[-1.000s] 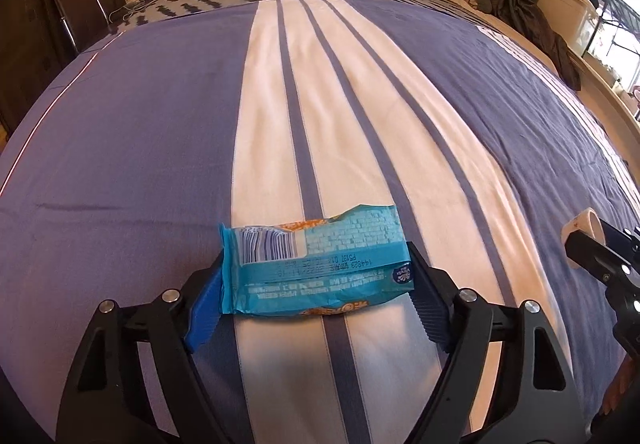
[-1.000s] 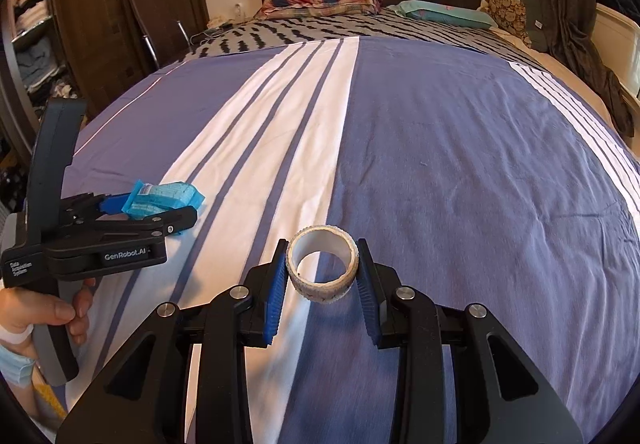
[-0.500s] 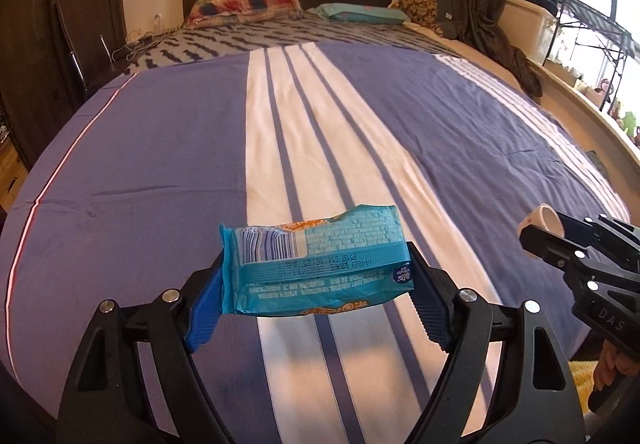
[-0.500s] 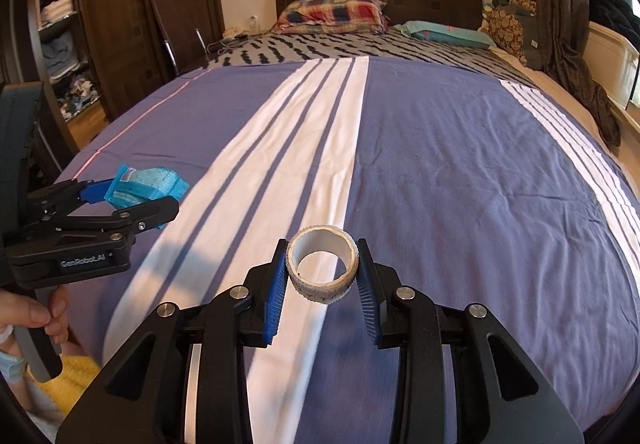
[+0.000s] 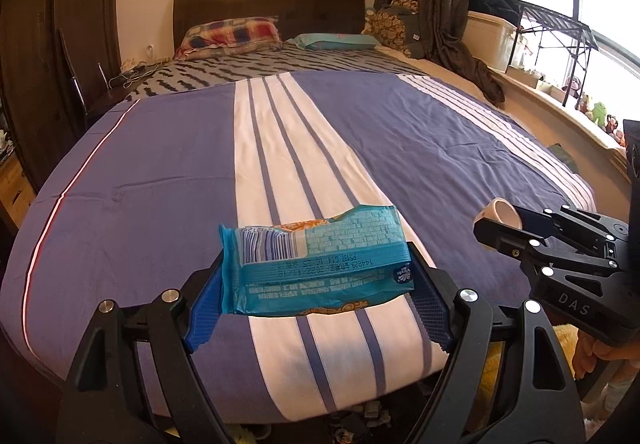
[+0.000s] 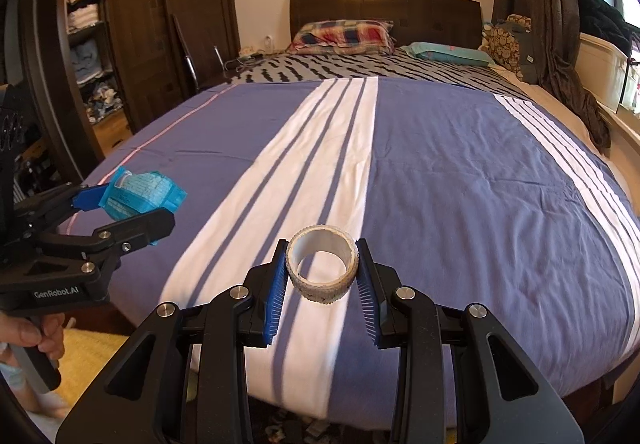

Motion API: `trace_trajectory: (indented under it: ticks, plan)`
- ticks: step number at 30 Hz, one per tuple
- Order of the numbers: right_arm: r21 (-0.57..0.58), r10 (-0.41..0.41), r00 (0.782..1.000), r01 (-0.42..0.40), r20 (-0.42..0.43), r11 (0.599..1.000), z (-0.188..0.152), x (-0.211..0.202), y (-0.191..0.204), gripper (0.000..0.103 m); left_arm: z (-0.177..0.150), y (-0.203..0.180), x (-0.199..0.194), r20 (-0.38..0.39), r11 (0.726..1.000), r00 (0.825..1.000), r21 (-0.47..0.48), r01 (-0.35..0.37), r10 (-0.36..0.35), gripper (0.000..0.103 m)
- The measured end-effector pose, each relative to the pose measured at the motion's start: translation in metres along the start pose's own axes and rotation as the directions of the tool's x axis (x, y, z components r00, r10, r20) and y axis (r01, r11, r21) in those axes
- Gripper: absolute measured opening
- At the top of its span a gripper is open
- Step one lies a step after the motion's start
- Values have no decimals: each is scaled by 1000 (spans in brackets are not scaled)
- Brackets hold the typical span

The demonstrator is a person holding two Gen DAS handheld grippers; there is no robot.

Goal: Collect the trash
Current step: 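Carry the wipe pack and tape roll down to the bin with both tools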

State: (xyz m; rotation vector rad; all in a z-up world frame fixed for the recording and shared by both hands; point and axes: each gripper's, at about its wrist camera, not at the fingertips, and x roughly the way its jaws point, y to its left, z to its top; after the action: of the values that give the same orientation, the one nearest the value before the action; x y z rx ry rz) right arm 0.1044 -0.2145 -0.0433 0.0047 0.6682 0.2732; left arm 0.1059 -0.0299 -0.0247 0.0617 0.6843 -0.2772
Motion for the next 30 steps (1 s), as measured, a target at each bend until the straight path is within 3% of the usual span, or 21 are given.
trace_trajectory:
  ticks: [10, 20, 30]
  plan:
    - [22, 20, 1000, -20, -15, 1000, -49, -28, 9, 34, -58, -17, -32, -10, 1000, 1000, -9, 28, -28, 78]
    - [84, 37, 990, -26, -135, 996, -118, -19, 3, 34, -126, -29, -26, -99, 1000, 995, -13, 24, -25, 78]
    - [108, 33, 968, -6, -249, 994, -167, 4, -1, 34, -188, -22, 20, -271, 999, 962, -45, 30, -41, 78]
